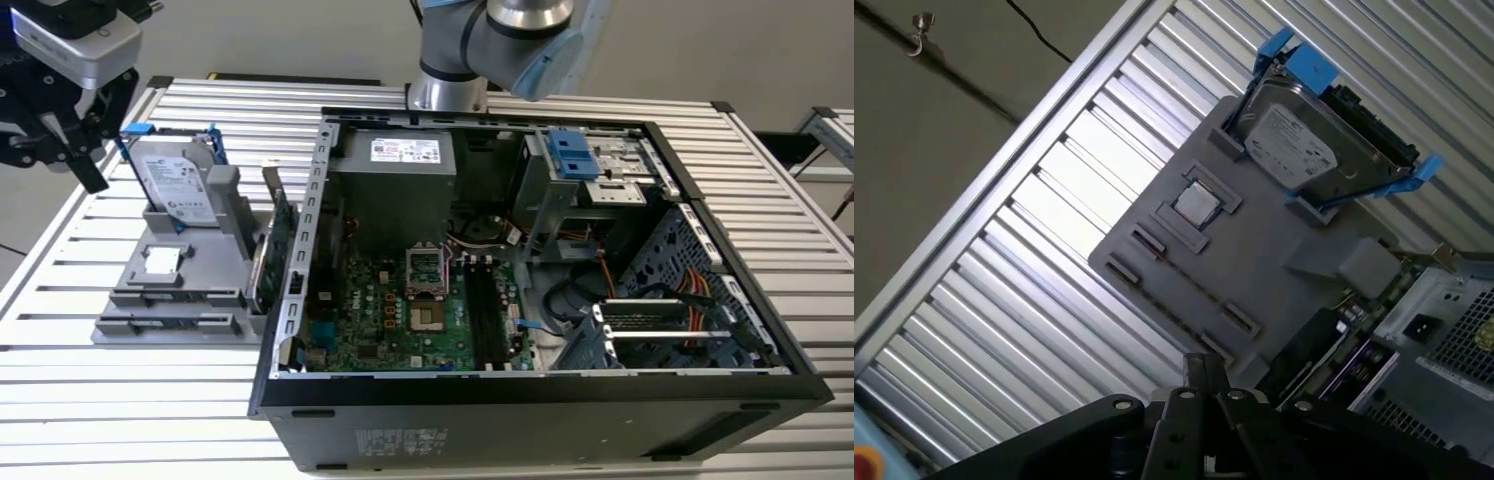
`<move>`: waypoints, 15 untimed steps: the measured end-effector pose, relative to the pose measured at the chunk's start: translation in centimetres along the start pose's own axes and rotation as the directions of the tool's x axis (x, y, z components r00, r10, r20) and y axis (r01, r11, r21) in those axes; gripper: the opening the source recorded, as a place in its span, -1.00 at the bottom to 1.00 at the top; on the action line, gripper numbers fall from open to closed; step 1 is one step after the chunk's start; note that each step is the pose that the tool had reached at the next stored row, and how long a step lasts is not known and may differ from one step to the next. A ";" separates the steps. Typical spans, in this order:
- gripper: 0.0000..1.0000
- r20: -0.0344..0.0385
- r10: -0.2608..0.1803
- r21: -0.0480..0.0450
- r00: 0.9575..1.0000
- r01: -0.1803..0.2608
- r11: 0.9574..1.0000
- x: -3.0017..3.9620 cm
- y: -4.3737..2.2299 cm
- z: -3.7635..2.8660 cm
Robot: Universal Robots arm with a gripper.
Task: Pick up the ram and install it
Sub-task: 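Pick up the ram and move it above insertion slot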
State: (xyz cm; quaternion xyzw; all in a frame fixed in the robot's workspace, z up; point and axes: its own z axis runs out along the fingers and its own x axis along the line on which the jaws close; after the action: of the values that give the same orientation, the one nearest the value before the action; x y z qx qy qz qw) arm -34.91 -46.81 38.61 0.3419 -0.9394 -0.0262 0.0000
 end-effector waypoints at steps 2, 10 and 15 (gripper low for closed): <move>-1.00 -0.001 -0.015 0.000 1.000 0.015 1.000 0.00 0.00 0.00; -1.00 -0.003 -0.081 -0.001 0.997 0.081 0.997 0.00 0.00 0.00; -1.00 -0.004 -0.130 0.000 0.991 0.130 0.991 -0.01 -0.01 -0.01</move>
State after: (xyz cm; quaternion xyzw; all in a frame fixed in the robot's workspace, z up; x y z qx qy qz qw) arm -34.90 -46.81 38.61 0.4027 -0.9150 -0.0253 -0.0001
